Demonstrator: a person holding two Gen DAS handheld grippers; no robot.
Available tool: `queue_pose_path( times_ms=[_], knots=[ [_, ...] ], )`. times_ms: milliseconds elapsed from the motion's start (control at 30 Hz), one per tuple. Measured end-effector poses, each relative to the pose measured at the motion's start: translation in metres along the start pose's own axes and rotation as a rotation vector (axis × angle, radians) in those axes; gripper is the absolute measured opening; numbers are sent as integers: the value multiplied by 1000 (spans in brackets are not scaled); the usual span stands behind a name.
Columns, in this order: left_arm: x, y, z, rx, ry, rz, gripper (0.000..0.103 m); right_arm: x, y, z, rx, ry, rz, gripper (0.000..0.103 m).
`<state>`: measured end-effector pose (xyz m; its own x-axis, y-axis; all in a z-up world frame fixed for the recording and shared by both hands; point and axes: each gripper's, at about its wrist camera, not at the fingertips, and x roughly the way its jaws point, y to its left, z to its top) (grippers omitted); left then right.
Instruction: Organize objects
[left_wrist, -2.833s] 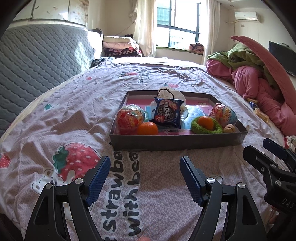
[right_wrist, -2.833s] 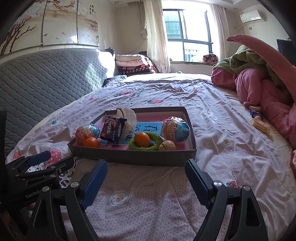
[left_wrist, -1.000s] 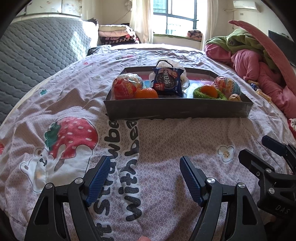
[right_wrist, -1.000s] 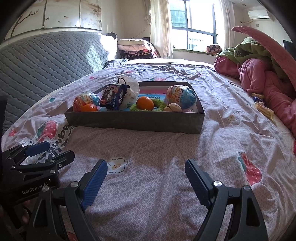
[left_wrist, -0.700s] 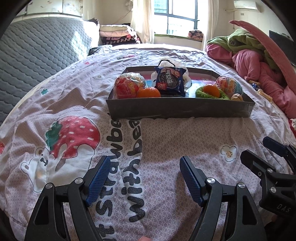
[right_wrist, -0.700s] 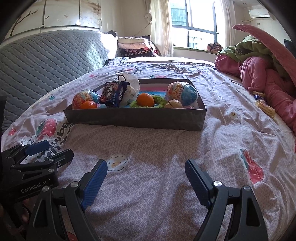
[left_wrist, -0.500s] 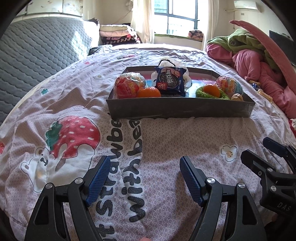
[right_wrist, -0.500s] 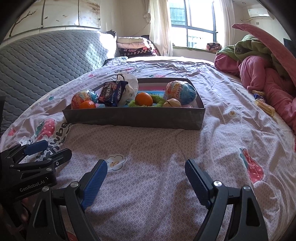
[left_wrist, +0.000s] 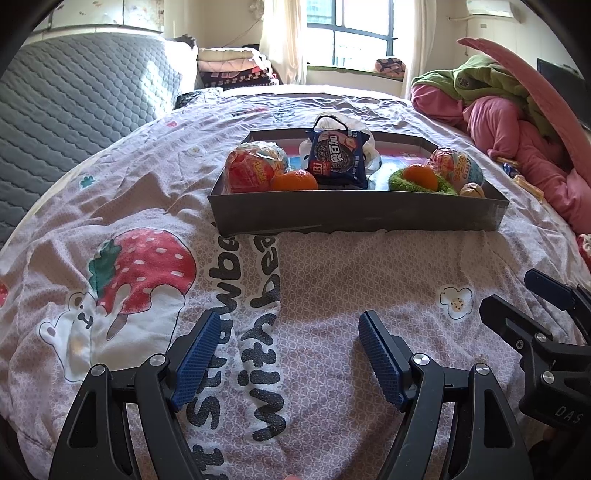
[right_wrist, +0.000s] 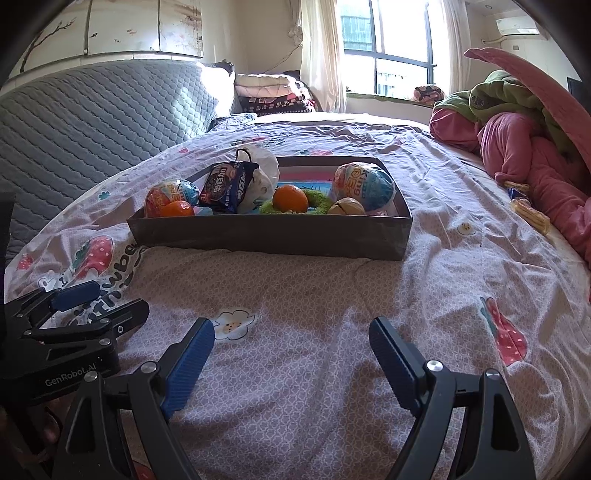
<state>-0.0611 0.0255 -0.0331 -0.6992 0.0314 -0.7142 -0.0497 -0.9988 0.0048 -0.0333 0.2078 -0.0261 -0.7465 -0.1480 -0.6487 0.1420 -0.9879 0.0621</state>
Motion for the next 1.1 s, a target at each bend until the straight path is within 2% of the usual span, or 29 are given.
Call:
queue_pose_path(
  times_ms=[1100],
  knots=[
    [-1,2,1,9,-17,-2,78,1,-3,0,22,11,11,85]
  ],
)
